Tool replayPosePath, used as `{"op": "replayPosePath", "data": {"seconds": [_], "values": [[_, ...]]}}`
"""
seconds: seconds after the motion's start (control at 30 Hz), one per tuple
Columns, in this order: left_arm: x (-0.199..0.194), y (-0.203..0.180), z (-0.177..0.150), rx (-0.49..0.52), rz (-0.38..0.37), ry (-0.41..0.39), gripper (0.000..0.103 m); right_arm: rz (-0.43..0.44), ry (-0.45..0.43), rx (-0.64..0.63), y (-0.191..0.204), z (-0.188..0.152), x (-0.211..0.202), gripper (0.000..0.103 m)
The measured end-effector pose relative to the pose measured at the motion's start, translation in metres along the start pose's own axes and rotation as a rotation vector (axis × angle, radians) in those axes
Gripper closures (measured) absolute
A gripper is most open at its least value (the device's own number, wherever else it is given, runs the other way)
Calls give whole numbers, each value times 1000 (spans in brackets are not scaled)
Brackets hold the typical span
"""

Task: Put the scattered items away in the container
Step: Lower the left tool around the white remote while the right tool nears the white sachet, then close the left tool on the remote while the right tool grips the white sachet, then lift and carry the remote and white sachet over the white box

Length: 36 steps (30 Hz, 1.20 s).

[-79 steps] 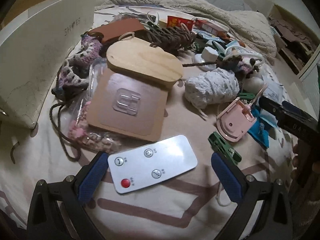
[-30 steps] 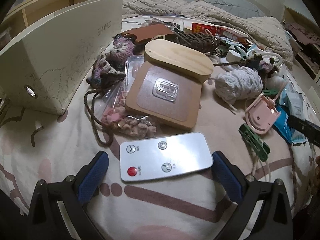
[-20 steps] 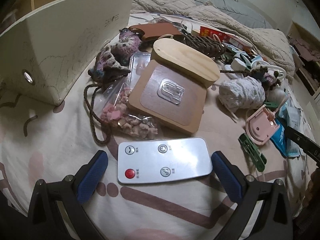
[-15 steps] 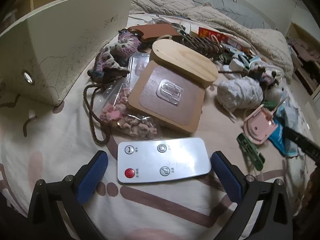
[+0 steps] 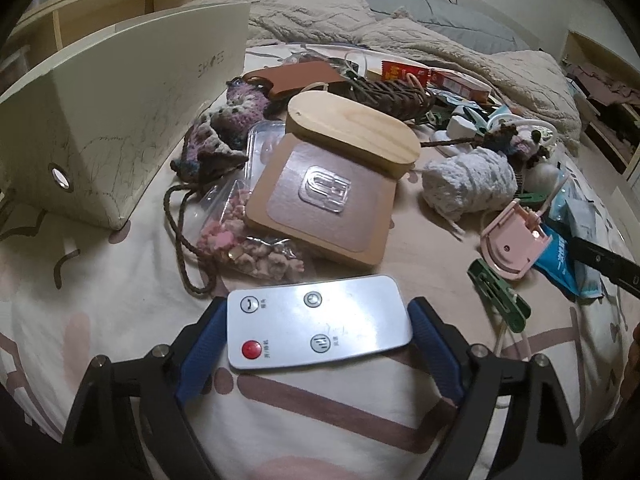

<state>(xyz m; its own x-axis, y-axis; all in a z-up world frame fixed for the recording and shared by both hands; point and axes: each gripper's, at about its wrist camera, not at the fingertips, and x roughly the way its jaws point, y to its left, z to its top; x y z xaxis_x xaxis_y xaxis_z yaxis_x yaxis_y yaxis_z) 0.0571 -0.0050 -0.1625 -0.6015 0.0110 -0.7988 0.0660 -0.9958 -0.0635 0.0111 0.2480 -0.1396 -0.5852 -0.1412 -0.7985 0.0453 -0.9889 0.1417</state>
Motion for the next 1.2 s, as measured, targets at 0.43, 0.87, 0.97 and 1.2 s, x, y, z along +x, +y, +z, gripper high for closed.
{"op": "replayPosePath", "data": {"seconds": [0.43, 0.87, 0.97, 1.2], "values": [[-8, -7, 0, 34, -28, -33, 14, 40, -31, -21, 4, 3, -7, 50], [-18, -6, 8, 36, -23, -83, 14, 41, -51, -21, 9, 6, -14, 50], [-24, -5, 12, 34, -26, -103, 14, 48, -63, -22, 11, 8, -18, 50], [-39, -3, 22, 54, -20, -149, 14, 77, -122, -54, 26, 18, -35, 50]]}}
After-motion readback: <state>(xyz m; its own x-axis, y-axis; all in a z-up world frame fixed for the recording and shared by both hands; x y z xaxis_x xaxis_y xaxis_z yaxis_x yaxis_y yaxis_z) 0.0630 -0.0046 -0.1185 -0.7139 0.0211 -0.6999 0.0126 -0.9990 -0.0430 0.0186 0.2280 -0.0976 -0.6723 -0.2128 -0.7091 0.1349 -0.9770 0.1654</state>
